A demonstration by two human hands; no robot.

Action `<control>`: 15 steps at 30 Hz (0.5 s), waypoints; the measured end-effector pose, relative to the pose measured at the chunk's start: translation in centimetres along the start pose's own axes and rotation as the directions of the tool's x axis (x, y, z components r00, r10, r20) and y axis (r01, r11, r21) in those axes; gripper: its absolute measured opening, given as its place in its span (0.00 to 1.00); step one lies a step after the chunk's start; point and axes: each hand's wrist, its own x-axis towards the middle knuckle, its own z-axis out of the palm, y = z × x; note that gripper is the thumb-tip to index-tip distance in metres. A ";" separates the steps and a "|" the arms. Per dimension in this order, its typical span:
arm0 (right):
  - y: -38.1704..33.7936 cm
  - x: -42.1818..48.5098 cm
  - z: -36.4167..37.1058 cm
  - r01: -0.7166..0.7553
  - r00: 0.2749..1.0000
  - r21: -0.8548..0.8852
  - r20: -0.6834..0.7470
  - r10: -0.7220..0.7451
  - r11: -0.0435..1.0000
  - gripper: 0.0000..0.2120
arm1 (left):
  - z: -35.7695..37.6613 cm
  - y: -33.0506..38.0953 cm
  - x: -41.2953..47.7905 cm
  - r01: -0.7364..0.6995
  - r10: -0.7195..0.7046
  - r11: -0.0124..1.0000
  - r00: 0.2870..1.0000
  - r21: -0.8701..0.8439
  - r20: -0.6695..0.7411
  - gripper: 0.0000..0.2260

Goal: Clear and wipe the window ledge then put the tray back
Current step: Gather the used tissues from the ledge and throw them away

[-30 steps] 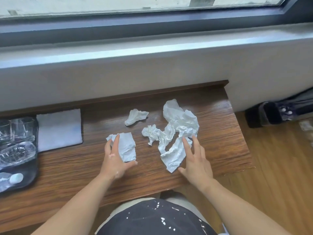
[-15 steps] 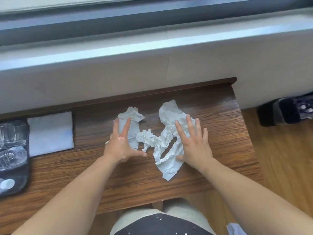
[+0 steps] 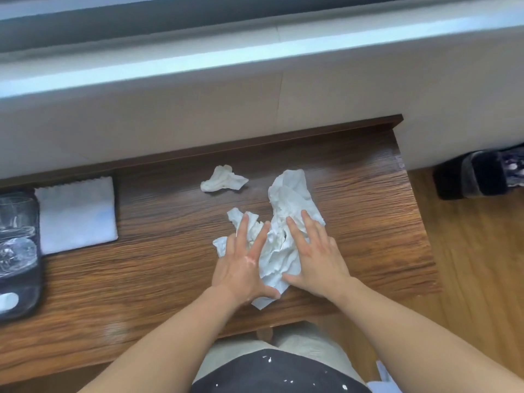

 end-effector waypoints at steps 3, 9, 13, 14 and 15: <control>-0.4 -1.1 0.9 -0.016 0.999 0.016 0.028 0.016 1.000 0.59 | 1.6 0.5 -0.6 -0.023 0.026 0.998 0.999 0.065 -0.039 0.62; -2.1 -2.0 2.4 0.059 0.998 0.097 -0.040 -0.055 0.994 0.53 | 3.2 -1.2 -0.5 -0.120 0.117 0.993 0.978 -0.009 -0.172 0.62; -2.6 -1.8 2.7 0.158 0.987 0.085 -0.001 -0.159 0.984 0.54 | 2.8 -2.2 -0.1 -0.167 0.167 0.986 0.974 0.012 -0.151 0.57; -2.6 -1.7 2.8 0.191 0.981 0.079 0.017 -0.193 0.978 0.54 | 2.5 -2.5 0.0 -0.165 0.168 0.986 0.978 0.034 -0.126 0.56; -2.5 -1.6 2.8 0.229 0.973 0.070 0.021 -0.231 0.971 0.53 | 2.2 -2.8 0.1 -0.159 0.163 0.986 0.981 0.048 -0.106 0.55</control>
